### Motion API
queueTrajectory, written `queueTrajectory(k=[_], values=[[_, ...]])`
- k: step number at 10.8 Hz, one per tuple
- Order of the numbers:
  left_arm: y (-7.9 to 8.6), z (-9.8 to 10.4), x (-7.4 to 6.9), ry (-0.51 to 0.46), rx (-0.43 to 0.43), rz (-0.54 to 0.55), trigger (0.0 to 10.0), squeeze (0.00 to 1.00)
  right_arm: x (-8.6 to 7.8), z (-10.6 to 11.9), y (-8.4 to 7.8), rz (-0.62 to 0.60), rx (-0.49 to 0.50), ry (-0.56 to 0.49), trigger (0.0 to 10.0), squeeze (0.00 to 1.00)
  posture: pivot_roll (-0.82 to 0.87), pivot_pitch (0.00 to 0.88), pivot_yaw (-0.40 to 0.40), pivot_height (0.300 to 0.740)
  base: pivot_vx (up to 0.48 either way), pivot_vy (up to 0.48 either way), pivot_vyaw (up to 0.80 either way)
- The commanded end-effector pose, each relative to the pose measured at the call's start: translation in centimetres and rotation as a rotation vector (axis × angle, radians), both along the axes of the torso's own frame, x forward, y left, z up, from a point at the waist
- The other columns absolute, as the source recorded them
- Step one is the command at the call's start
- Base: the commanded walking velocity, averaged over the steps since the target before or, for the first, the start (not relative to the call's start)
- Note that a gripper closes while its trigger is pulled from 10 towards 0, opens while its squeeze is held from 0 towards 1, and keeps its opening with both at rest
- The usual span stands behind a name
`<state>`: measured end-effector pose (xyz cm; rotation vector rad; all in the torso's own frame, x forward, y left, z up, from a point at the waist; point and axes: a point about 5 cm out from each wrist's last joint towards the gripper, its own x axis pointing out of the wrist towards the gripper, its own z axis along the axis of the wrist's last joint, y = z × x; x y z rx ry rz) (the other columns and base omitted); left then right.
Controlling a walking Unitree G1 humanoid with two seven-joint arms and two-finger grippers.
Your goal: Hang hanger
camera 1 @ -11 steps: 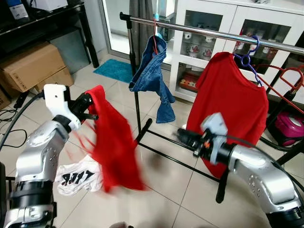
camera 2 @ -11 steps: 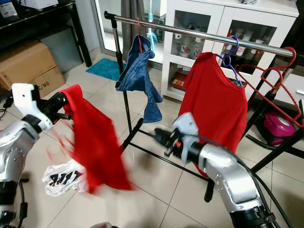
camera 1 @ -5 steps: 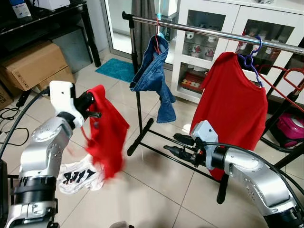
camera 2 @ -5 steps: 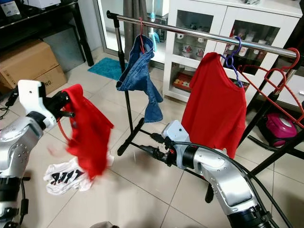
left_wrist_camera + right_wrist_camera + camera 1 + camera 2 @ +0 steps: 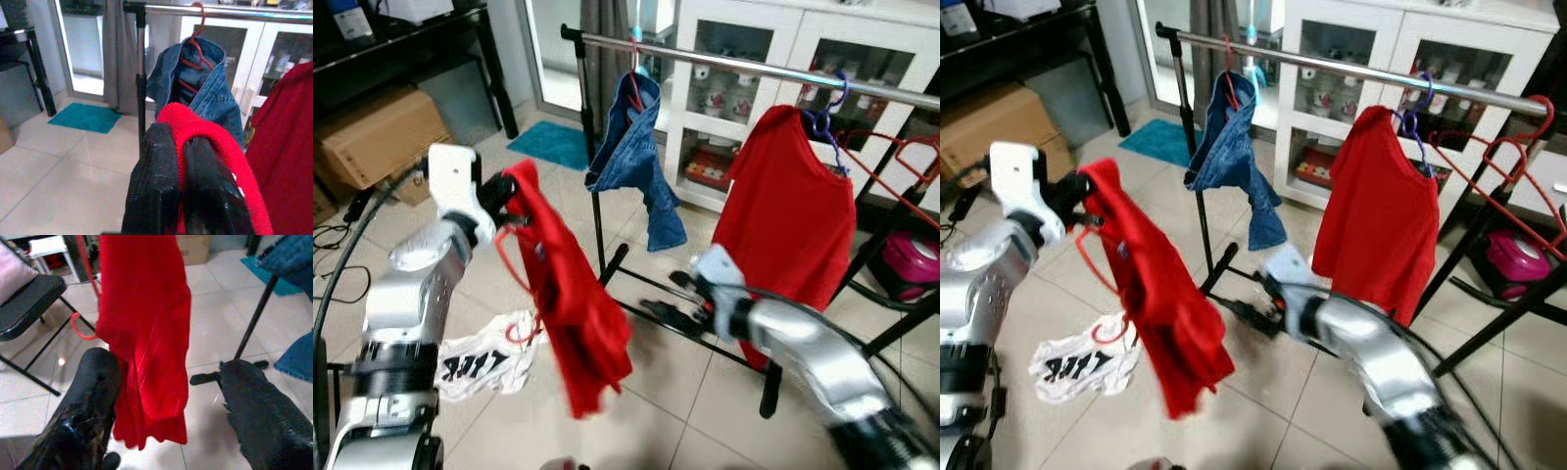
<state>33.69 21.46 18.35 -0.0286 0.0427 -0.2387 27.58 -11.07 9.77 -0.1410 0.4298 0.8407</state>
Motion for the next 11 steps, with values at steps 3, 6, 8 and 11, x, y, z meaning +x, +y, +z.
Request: queueTrajectory(k=[3,6,8,11], values=[[-0.9,1.6,1.3,-0.031,0.003,0.021,0.0,0.0,1.7,1.5,1.6,-0.006,0.006,-0.021,10.0,1.0,-0.05,0.0,0.084,0.74,0.0,0.0,0.0],[-1.7,1.5,2.6,-0.008,-0.018,0.086,0.0,0.0,2.3,0.8,3.3,0.072,-0.086,0.022,10.0,0.0,-0.05,0.0,0.073,0.74,0.0,0.0,0.0],[-3.0,2.0,3.2,-0.011,-0.024,0.059,0.0,0.0,4.3,0.6,4.3,0.03,-0.084,0.064,10.0,0.0,-0.05,0.0,0.072,0.74,0.0,0.0,0.0],[-4.3,2.5,4.0,-0.012,-0.021,0.051,0.0,0.0,5.9,0.5,6.7,-0.026,-0.018,0.156,10.0,0.0,-0.06,0.0,0.087,0.74,0.0,0.0,0.0]])
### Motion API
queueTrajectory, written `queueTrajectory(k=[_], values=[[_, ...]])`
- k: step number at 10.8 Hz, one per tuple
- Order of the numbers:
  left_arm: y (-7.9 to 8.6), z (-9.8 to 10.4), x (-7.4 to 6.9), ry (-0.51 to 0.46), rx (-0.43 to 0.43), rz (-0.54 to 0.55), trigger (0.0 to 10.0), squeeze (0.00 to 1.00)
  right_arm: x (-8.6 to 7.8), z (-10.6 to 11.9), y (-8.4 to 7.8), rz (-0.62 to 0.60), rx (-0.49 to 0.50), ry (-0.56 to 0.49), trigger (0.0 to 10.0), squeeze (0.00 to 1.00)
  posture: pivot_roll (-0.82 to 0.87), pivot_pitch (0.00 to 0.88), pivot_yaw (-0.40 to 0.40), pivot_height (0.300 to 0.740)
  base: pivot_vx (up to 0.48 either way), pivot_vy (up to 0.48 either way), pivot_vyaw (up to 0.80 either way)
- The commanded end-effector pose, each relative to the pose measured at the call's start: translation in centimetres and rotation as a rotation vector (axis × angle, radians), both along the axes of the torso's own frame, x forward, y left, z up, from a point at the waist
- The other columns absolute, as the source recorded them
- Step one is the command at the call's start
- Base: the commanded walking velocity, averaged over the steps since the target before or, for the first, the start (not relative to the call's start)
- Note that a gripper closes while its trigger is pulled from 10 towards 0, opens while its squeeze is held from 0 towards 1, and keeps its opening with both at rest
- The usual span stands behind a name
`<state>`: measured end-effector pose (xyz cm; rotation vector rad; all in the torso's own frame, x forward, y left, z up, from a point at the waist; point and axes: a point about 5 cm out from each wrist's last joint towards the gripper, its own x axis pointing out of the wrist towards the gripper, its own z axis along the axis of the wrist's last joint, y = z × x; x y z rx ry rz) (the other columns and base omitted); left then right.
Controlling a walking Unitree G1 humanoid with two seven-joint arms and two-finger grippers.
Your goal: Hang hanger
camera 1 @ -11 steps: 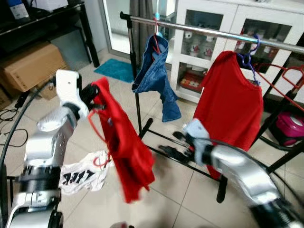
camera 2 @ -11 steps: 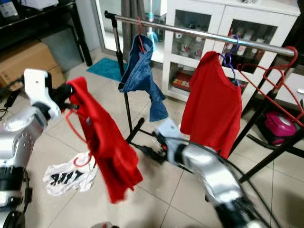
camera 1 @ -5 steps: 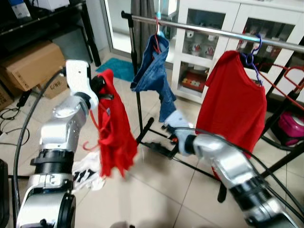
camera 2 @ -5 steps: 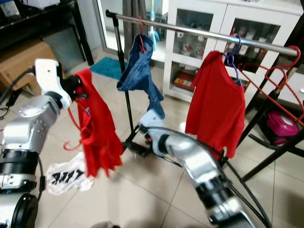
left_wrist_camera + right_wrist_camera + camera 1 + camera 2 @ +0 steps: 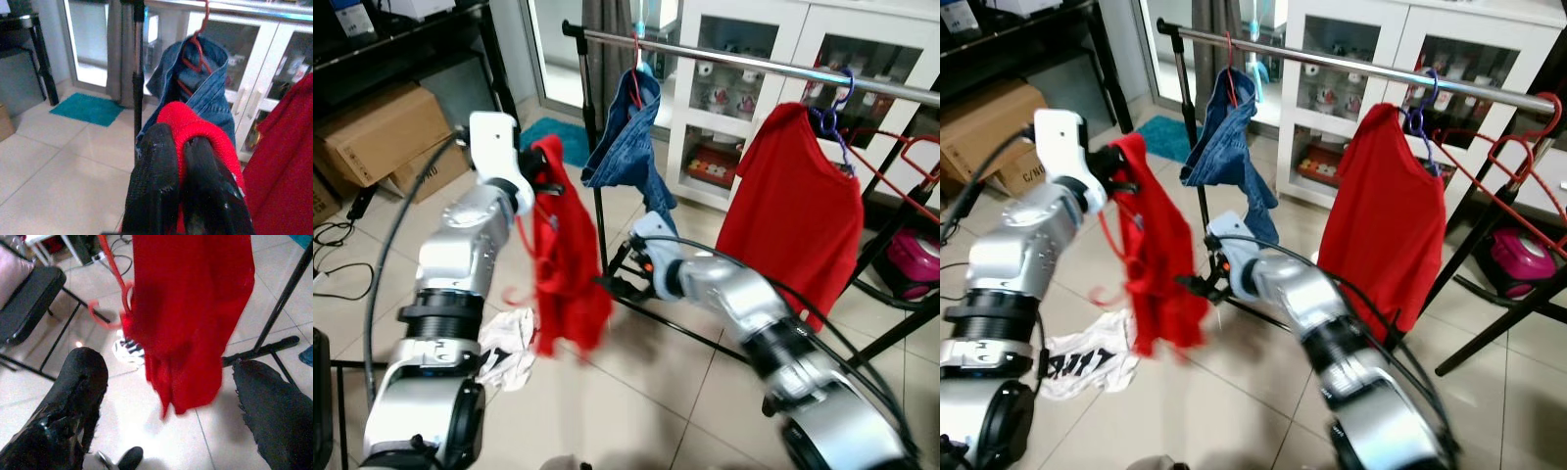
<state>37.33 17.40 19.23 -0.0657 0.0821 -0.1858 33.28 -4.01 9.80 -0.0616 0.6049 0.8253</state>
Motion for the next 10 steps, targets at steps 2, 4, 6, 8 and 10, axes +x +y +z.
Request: queueTrajectory(k=[2,4,6,8,10], values=[[-1.6,1.4,0.6,-0.058,0.009,-0.028,0.0,0.0,1.1,1.8,1.6,-0.088,0.177,0.017,10.0,0.0,-0.06,0.0,0.096,0.74,0.0,0.0,0.0],[-3.3,1.0,0.7,-0.065,-0.005,-0.06,0.0,0.0,1.3,2.1,3.0,-0.127,0.248,0.012,10.0,0.0,-0.05,0.0,0.104,0.74,0.0,0.0,0.0],[-4.1,0.5,1.0,-0.075,-0.001,-0.054,0.0,0.0,1.1,2.5,3.6,-0.118,0.294,0.003,10.0,0.0,-0.05,0.0,0.1,0.74,0.0,0.0,0.0],[-5.7,0.8,0.9,-0.089,-0.025,-0.093,0.0,0.0,1.5,1.9,3.0,-0.182,0.217,-0.04,10.0,0.0,-0.06,0.0,0.098,0.74,0.0,0.0,0.0],[-6.2,0.9,0.8,-0.099,-0.038,-0.092,0.0,0.0,1.7,1.7,2.6,-0.212,0.177,-0.063,10.0,0.0,-0.07,0.0,0.096,0.74,0.0,0.0,0.0]])
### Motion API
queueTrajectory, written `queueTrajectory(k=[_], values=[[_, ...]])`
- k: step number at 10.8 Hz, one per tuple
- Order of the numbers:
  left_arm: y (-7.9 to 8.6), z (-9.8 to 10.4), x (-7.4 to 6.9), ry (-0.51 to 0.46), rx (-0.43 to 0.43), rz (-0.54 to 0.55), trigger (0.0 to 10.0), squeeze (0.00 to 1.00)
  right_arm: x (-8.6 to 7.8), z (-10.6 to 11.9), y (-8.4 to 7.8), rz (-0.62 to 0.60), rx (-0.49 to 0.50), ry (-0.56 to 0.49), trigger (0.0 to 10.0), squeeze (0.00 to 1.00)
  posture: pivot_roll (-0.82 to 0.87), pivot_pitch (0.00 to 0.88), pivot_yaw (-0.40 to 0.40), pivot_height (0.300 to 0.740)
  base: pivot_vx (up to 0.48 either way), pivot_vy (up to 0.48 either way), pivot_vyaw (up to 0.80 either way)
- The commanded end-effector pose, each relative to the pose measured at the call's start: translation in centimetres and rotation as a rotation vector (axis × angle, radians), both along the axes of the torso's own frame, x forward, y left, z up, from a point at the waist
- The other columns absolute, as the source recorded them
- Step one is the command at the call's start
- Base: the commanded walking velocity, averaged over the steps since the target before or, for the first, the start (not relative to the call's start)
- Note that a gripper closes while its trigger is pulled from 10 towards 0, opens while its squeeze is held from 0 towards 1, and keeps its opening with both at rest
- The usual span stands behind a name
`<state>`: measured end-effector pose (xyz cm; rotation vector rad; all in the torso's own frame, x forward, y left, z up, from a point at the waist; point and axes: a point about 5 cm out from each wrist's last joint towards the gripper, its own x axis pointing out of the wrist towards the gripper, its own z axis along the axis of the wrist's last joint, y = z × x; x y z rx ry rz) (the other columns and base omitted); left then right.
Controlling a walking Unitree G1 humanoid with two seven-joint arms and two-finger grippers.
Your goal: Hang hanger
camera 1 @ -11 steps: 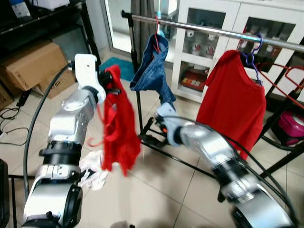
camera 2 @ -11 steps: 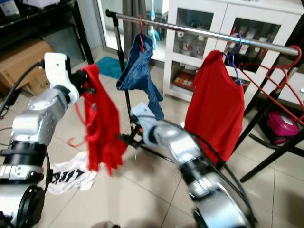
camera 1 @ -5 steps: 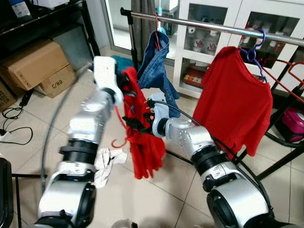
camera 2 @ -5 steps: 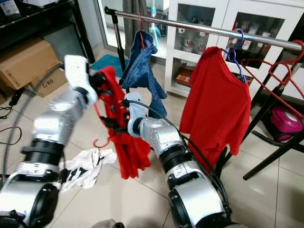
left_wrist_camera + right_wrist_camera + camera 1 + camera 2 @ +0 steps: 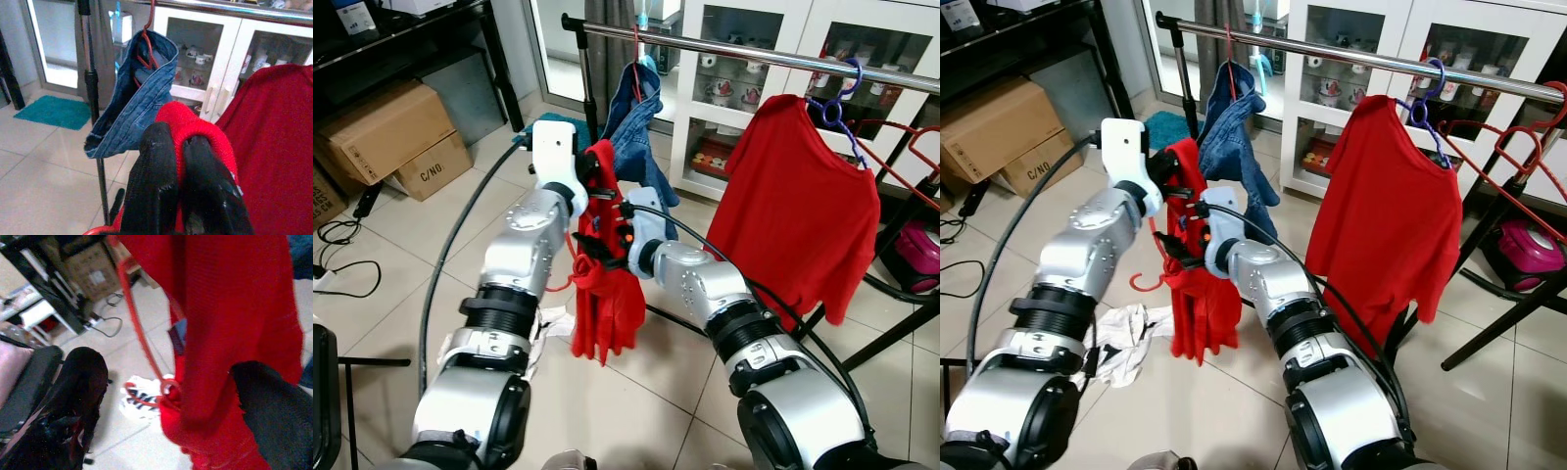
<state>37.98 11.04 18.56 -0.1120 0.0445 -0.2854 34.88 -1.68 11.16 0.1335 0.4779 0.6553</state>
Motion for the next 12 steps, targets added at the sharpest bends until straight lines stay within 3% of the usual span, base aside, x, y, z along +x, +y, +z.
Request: queueTrajectory(k=[1,3,4,5,12], values=[[-0.6,1.9,0.0,-0.069,-0.007,-0.009,0.0,0.0,0.3,0.3,0.1,-0.024,-0.033,-0.027,10.0,0.0,-0.06,0.0,0.09,0.74,0.0,0.0,0.0],[-1.2,2.3,-0.3,-0.081,-0.023,-0.029,0.0,0.0,0.6,0.4,-0.2,-0.067,-0.036,-0.034,10.0,0.0,-0.07,0.0,0.088,0.74,0.0,0.0,0.0],[-1.5,2.7,-0.4,-0.085,-0.04,-0.038,0.0,0.0,0.7,0.5,-0.3,-0.077,-0.015,-0.034,7.1,0.0,-0.07,0.0,0.088,0.74,0.0,0.0,0.0],[-1.5,3.0,-0.5,-0.09,-0.048,-0.043,0.0,0.0,0.8,0.6,-0.5,-0.085,0.002,-0.038,0.0,0.0,-0.07,0.0,0.088,0.74,0.0,0.0,0.0],[-0.8,3.5,-0.6,-0.091,-0.051,-0.033,0.0,0.0,1.3,1.0,-1.2,-0.098,0.043,-0.055,0.0,0.0,-0.06,0.0,0.083,0.74,0.0,0.0,0.0]])
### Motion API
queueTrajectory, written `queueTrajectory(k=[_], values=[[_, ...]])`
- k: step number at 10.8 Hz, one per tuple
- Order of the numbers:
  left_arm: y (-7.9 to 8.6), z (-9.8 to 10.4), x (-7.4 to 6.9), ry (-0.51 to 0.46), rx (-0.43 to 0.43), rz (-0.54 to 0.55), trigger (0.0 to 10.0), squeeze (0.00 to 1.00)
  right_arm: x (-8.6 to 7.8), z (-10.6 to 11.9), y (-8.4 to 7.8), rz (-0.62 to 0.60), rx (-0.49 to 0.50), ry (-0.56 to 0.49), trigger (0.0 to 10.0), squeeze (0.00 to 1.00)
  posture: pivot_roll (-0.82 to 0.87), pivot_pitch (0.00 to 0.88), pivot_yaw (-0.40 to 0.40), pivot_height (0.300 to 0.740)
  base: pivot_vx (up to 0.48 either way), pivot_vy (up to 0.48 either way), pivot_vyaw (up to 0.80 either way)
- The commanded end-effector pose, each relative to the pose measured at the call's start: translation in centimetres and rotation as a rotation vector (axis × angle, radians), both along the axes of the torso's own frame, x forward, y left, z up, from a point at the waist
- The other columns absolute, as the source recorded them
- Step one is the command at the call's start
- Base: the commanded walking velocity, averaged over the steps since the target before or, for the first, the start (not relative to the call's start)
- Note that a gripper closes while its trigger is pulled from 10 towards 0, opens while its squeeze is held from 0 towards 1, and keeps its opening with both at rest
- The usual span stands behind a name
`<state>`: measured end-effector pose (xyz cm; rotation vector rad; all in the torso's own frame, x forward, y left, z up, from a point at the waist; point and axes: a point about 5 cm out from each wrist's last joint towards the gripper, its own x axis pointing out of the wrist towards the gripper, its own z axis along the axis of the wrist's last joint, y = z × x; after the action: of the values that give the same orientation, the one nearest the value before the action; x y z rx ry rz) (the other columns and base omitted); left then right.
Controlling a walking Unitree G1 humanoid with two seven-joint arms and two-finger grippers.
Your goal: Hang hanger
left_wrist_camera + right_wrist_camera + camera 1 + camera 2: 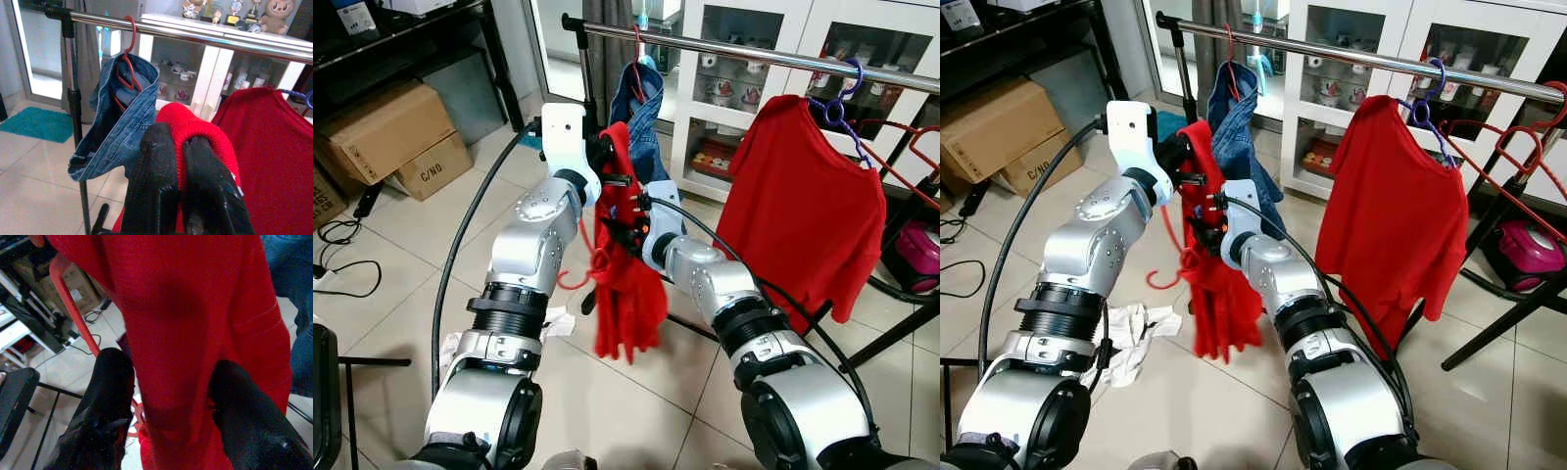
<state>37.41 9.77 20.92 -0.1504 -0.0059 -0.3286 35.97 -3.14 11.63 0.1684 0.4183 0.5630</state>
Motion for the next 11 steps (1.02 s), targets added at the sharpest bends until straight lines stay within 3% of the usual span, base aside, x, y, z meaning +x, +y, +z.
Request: queueTrajectory(k=[1,9,10,11], values=[[0.54,1.13,-0.03,-0.043,-0.004,0.011,0.0,0.0,0.25,0.59,0.23,0.006,0.018,-0.015,0.0,0.0,-0.06,0.0,0.083,0.74,0.0,0.0,0.0],[1.35,1.34,0.37,-0.049,-0.014,0.025,0.0,0.0,0.36,0.87,-0.15,0.012,0.048,-0.025,0.0,0.0,-0.07,0.0,0.086,0.74,0.0,0.0,0.0],[1.35,1.12,0.41,-0.034,-0.007,0.008,6.1,0.0,0.4,1.02,-0.19,0.011,0.055,-0.029,0.0,0.0,-0.07,0.0,0.086,0.74,0.0,0.0,0.0],[1.07,1.07,0.17,-0.026,-0.058,-0.083,10.0,1.0,0.41,1.21,-0.3,0.01,0.066,-0.034,0.0,0.0,-0.07,0.0,0.086,0.74,0.0,0.0,0.0]])
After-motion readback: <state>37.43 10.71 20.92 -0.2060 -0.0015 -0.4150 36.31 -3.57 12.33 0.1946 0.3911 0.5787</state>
